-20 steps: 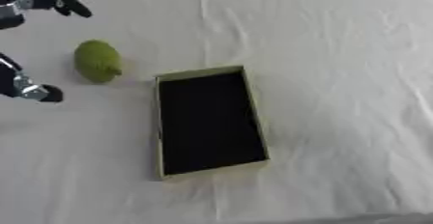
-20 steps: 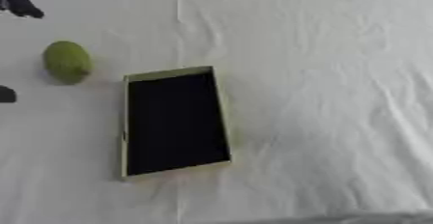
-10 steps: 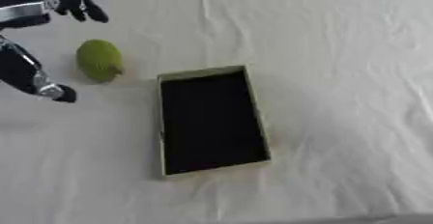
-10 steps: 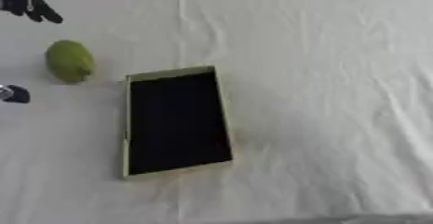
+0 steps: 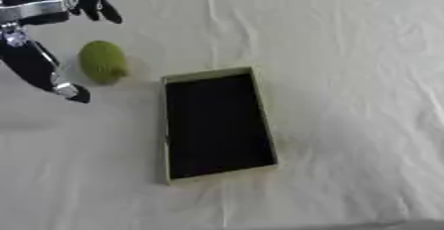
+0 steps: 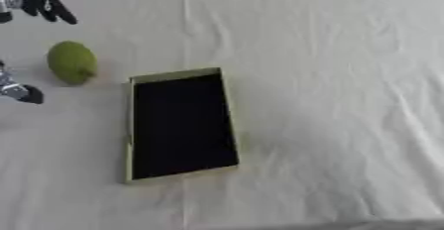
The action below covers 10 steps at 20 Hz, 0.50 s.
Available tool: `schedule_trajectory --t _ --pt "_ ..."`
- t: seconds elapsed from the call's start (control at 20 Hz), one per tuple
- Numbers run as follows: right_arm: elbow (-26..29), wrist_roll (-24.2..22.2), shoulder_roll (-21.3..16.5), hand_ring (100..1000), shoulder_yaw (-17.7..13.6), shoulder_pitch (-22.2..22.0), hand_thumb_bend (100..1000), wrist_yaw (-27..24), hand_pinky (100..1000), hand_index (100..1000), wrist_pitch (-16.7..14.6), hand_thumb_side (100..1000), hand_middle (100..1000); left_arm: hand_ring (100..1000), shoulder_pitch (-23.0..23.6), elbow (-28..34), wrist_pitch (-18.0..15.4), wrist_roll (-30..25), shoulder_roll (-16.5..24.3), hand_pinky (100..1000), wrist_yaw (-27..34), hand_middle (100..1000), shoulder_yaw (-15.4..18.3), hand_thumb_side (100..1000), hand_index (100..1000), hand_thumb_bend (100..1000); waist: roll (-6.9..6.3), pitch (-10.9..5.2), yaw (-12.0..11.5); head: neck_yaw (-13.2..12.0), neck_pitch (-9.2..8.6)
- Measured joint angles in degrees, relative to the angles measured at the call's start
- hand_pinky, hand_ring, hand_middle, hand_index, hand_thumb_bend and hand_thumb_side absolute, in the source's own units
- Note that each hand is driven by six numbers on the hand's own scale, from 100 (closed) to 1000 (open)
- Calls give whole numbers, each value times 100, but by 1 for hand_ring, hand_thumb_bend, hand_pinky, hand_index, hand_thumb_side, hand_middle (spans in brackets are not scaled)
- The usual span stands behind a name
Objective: Pick up objects on the table and place them in the box.
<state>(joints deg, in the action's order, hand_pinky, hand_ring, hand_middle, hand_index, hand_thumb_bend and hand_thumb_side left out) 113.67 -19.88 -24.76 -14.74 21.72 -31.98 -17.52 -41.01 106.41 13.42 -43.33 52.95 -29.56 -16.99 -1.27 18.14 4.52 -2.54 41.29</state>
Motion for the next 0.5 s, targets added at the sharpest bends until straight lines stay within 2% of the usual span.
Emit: schedule_trajectory --t 0.3,0.5 --pt "0 -14 7 732 27 23 100 -19 842 815 14 590 629 867 -268 -725 -267 -90 -314 892 -434 837 -135 100 877 774 23 -9 -16 -27 0" --pt "0 -22 13 734 27 23 100 -22 844 815 22 602 628 878 -340 -979 -414 -72 -407 906 -572 843 -158 100 874 773 25 -9 -12 -36 -1"
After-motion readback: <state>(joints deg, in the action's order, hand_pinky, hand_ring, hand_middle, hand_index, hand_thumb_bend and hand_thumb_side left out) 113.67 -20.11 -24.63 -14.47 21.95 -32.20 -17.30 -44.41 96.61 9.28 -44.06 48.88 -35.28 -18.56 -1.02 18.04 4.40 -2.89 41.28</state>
